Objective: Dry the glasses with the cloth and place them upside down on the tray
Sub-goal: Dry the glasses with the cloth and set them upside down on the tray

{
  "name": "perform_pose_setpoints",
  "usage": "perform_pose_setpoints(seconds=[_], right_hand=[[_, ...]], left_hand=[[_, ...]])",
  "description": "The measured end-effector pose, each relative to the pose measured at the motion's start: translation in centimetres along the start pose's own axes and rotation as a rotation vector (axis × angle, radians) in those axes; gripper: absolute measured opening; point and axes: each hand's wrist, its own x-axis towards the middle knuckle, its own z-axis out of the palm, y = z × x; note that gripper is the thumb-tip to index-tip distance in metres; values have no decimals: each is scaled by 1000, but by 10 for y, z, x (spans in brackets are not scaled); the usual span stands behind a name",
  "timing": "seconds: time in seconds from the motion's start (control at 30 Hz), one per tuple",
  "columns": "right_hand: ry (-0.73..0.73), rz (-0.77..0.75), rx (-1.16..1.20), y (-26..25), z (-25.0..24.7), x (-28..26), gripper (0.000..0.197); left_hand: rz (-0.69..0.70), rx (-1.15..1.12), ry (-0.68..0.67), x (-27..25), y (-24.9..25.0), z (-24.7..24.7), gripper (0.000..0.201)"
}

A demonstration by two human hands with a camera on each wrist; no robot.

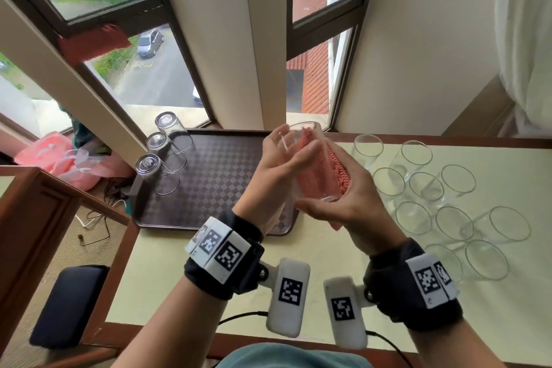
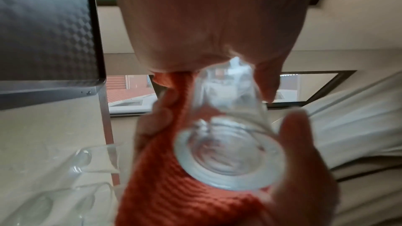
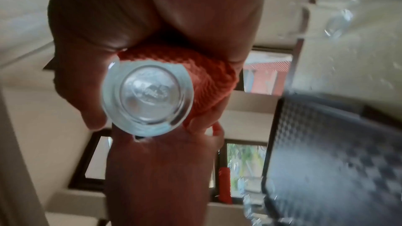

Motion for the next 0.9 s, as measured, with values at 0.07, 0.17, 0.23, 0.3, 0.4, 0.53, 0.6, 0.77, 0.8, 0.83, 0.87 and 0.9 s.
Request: perform_pose_setpoints(seconds=[0.07,0.17,0.23,0.3,0.4,0.53,0.6,0.77,0.8,0.83,0.87,0.9], right_hand=[[-49,48,186,-2,0,-1,78],[-41,76,229,-1,0,-1,74],[37,36,62,-2,2,0,82],[88,-43,-191,-3,3,0,100],[43,-88,-222,-3,4,1,101],[-60,52,179,-4,2,4,87],[-98,102,351,-4,-2,6,81],[52,36,40,-6,0,7,89],[80,-3,-81,-5,1,7,97],[83,-35,-180,-4,2,7,103],[71,-61,-244,-3,3,6,105],[58,-72,-275,-2,5,6,105]], left_hand=[[-5,-15,-47,-1,4,-5,62],[15,46,-69,0,7,-9,71],[33,66,-5,2,8,-13,84],[25,64,21,4,7,-12,87],[20,119,63,3,4,-3,85],[70,141,28,1,9,3,51],[53,154,-46,1,14,1,34],[11,152,0,3,18,-10,77],[-2,117,12,2,16,-10,85],[-16,94,9,2,13,-10,88],[-26,89,13,2,10,-8,92],[-29,110,26,2,8,-5,98]])
